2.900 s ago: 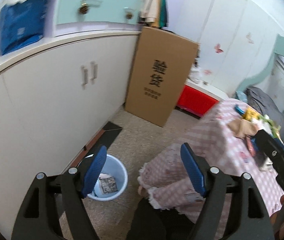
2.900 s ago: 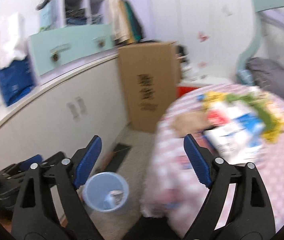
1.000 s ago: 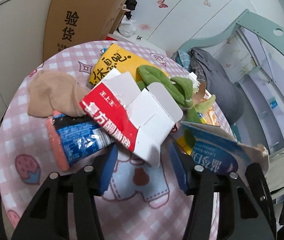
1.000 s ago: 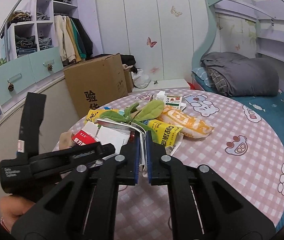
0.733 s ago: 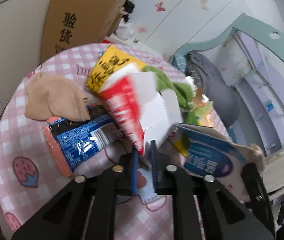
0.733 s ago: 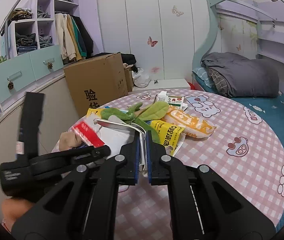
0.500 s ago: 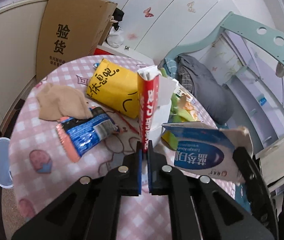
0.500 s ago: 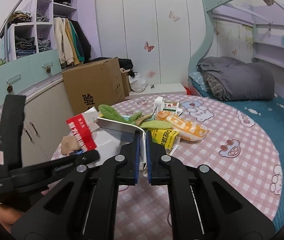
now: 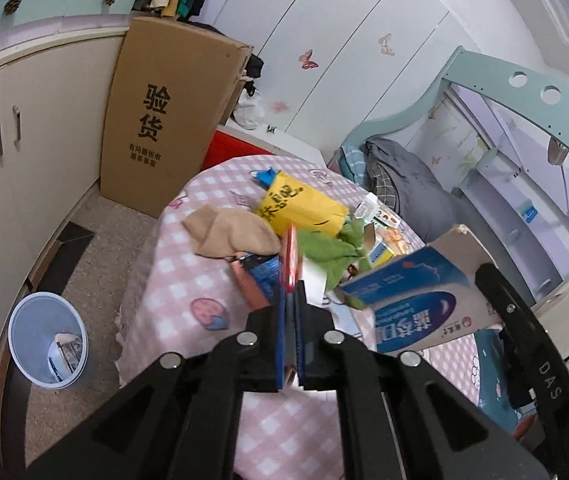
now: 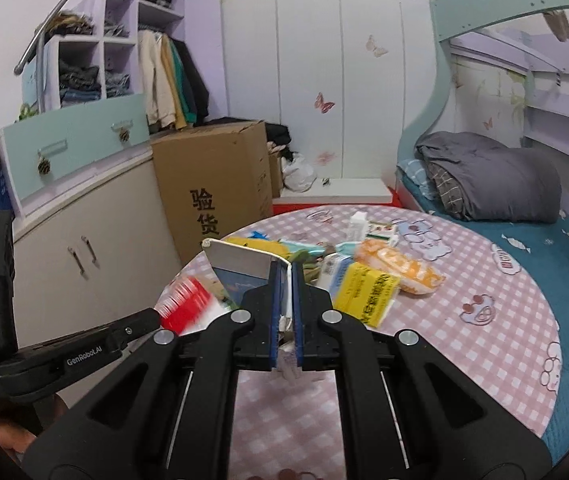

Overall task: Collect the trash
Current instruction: 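Carry both items to the wastebasket and open both tools over it, then move both tools back toward the table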

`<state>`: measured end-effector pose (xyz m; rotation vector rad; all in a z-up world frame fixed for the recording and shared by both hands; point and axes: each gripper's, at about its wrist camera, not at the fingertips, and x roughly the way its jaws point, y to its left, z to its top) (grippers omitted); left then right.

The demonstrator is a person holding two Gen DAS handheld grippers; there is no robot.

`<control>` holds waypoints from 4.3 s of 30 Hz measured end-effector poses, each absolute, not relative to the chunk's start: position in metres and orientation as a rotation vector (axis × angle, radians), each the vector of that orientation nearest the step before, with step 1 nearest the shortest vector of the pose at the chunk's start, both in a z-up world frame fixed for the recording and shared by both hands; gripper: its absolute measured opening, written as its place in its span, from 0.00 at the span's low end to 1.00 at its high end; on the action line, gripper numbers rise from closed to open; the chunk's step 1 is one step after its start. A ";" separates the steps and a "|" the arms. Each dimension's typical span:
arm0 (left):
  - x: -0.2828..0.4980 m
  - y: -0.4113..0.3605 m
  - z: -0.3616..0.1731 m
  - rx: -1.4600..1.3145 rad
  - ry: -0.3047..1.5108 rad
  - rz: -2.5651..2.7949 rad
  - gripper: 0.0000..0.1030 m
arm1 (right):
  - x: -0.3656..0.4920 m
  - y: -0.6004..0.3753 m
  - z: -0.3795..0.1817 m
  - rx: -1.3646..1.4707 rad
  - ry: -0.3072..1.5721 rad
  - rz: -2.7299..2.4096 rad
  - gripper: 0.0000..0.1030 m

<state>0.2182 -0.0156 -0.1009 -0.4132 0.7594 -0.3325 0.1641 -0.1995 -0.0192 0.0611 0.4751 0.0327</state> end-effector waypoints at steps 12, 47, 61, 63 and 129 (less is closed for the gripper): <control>0.204 0.025 -0.103 -0.433 0.722 -0.310 0.03 | 0.173 -0.158 -0.018 0.008 0.489 0.078 0.05; 0.206 0.325 -0.238 -0.563 0.818 0.397 0.03 | 0.281 0.169 -0.205 -0.157 0.857 0.662 0.35; 0.215 0.310 -0.256 -0.534 0.864 0.369 0.03 | 0.273 0.147 -0.215 -0.128 0.882 0.635 0.47; 0.217 0.309 -0.255 -0.530 0.866 0.366 0.03 | 0.274 0.144 -0.215 -0.119 0.884 0.624 0.48; 0.285 0.007 -0.125 -0.199 0.780 -0.152 0.76 | 0.238 -0.235 -0.085 0.336 0.607 0.046 0.71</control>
